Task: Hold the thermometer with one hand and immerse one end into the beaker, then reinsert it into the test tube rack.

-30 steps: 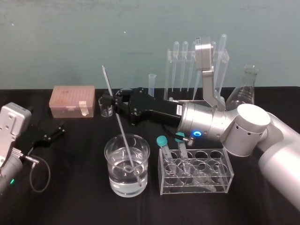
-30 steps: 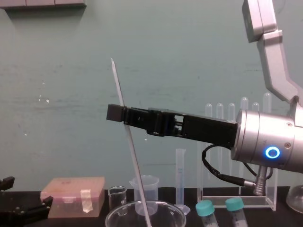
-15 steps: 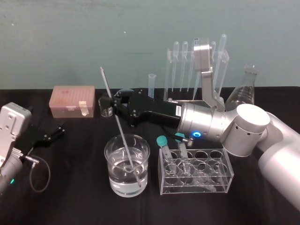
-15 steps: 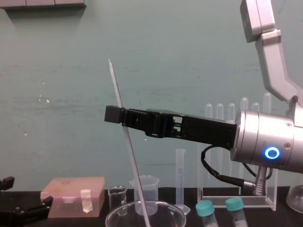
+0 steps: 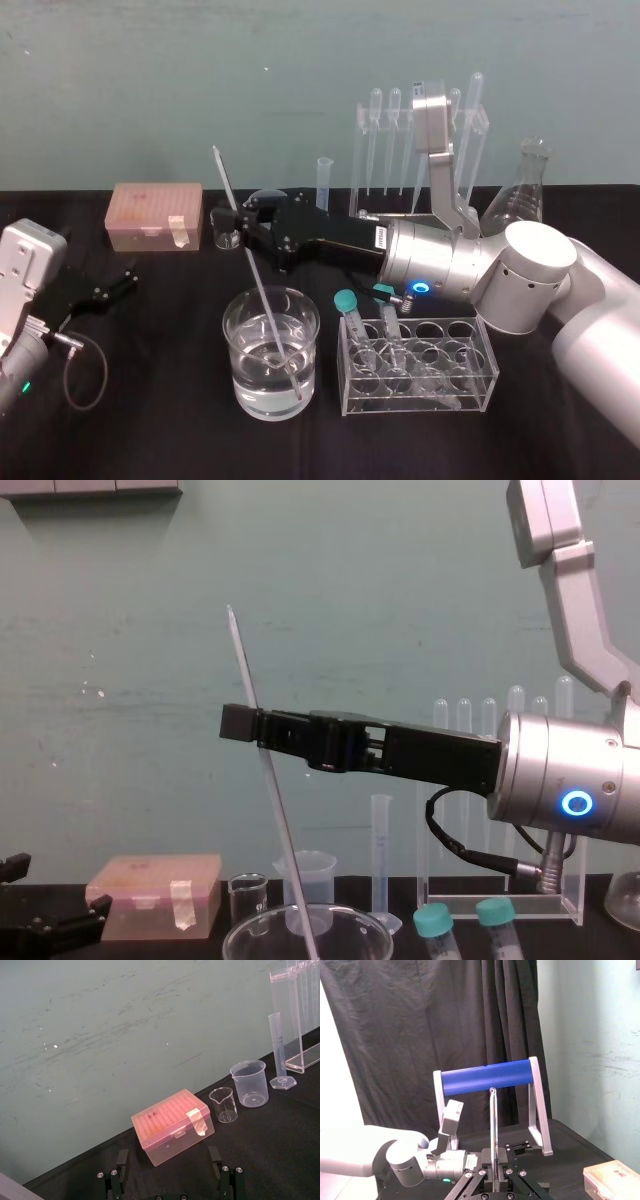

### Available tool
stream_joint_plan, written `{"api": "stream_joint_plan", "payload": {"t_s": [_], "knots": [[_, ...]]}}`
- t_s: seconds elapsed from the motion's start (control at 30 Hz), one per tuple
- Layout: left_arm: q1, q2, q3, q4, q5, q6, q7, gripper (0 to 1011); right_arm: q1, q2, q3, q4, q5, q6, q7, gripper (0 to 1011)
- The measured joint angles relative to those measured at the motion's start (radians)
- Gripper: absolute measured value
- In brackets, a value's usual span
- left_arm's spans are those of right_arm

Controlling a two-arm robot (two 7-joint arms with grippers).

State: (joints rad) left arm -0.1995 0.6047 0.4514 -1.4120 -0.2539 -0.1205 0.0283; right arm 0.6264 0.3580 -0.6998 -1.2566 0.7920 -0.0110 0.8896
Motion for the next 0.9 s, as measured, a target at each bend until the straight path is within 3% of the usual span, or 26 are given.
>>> {"api": "stream_joint_plan", "payload": {"t_s": [0.9], "knots": [[0.000, 0.000, 0.000, 0.000, 0.000, 0.000, 0.000, 1008, -0.012, 0.014, 0.001, -0.025, 0.002, 0.002, -0.002, 58]]}}
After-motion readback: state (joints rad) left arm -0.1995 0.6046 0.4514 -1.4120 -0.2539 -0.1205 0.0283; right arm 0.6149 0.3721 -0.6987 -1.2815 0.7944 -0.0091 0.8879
